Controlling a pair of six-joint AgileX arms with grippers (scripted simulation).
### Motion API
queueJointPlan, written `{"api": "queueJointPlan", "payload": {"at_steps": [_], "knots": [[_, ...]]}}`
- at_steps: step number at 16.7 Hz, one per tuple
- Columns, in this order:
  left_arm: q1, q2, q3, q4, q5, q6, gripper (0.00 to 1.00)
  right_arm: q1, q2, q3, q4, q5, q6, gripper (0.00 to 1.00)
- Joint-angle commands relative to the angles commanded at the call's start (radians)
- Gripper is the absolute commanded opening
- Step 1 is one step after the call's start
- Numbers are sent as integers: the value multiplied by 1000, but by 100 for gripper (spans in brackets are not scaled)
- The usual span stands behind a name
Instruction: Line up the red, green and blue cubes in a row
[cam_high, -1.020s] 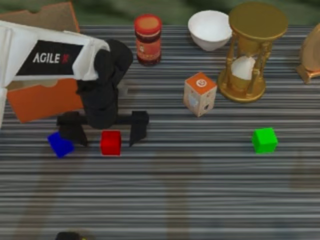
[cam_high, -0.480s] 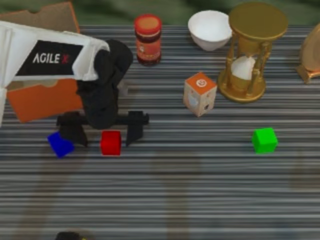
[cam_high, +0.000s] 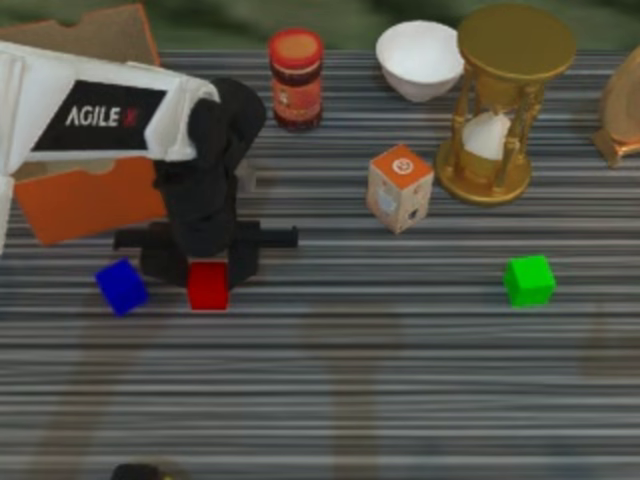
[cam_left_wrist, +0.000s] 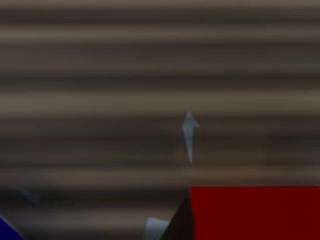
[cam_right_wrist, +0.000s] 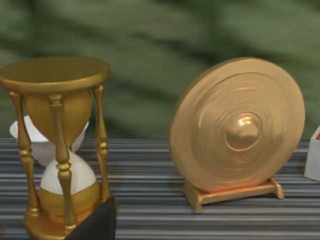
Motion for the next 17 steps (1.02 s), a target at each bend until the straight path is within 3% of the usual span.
{"api": "queueJointPlan", "payload": {"at_steps": [10,17], "knots": [[4,-47,22,-37,-13,9,0,0,0,0,0,0,0,100],[21,-137,140,-249,-14,7,0,0,0,0,0,0,0,100]]}}
